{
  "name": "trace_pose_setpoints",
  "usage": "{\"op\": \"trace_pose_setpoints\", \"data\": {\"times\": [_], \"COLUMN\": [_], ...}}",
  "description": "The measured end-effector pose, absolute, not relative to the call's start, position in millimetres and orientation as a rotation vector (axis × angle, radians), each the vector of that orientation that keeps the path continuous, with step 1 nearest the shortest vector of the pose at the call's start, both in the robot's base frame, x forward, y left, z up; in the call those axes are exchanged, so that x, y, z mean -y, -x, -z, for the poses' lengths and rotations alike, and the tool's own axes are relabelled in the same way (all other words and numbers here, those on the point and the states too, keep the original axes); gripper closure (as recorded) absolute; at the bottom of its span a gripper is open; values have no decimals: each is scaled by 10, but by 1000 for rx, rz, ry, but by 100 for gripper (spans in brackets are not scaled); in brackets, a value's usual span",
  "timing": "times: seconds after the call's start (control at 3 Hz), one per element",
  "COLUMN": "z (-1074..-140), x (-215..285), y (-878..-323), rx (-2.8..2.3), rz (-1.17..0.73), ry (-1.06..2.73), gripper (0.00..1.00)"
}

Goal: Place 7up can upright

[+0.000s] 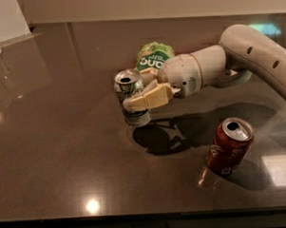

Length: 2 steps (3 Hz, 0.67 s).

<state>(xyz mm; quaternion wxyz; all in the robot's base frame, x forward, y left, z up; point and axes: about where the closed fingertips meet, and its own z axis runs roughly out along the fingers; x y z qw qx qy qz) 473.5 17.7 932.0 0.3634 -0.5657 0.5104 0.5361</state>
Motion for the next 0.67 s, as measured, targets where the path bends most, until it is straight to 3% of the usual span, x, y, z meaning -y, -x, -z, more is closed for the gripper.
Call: {"op": "trace_pose_setpoints", "data": {"times": [0.67], "z": [-9141], "x": [-128], "y": [-4717], "rx": [-1240], "rz": [-1387], "ry": [1416], "gripper": [100]}}
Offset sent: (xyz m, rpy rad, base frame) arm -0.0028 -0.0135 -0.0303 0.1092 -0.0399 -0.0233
